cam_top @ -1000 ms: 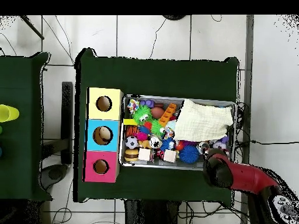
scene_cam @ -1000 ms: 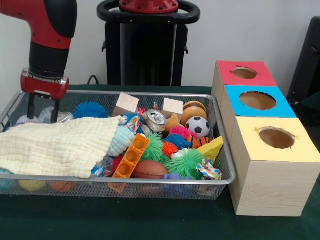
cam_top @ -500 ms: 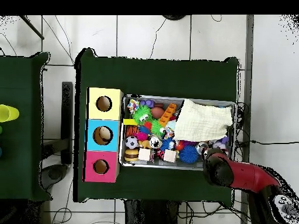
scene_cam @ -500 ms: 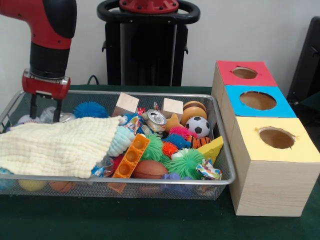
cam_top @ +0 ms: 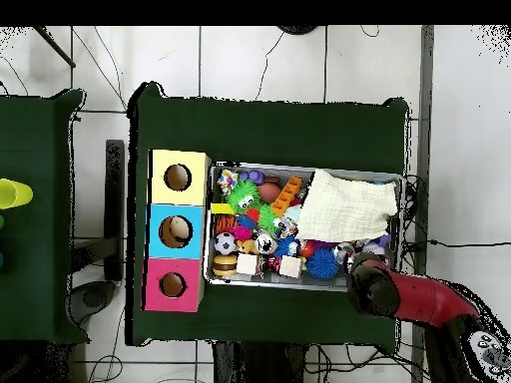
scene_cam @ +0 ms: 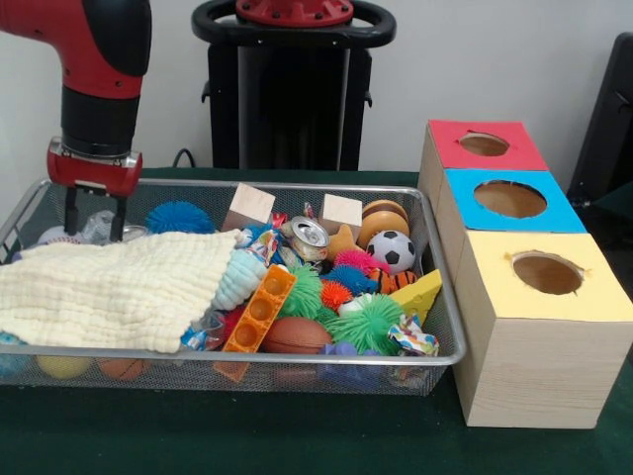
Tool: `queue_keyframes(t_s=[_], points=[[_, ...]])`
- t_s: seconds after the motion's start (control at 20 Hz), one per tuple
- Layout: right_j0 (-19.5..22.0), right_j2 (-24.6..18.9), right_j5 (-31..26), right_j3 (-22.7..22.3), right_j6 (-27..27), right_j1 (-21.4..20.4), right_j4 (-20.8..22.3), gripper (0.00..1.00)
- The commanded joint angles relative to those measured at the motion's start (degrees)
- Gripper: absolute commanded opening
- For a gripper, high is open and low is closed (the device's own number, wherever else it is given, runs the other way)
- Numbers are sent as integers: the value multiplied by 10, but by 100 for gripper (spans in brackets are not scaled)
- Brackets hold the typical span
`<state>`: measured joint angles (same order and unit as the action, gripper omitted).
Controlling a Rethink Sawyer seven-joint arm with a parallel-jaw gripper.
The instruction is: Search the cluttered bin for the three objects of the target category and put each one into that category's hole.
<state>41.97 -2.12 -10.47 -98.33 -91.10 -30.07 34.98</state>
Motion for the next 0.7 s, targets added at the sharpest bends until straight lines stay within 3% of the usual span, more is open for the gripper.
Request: queue_keyframes(t_s=[0.05,0.7], points=[[10,-43,-92,-29,37,46,26,100],[-18,-21,-144,-15,49,45,30,100]])
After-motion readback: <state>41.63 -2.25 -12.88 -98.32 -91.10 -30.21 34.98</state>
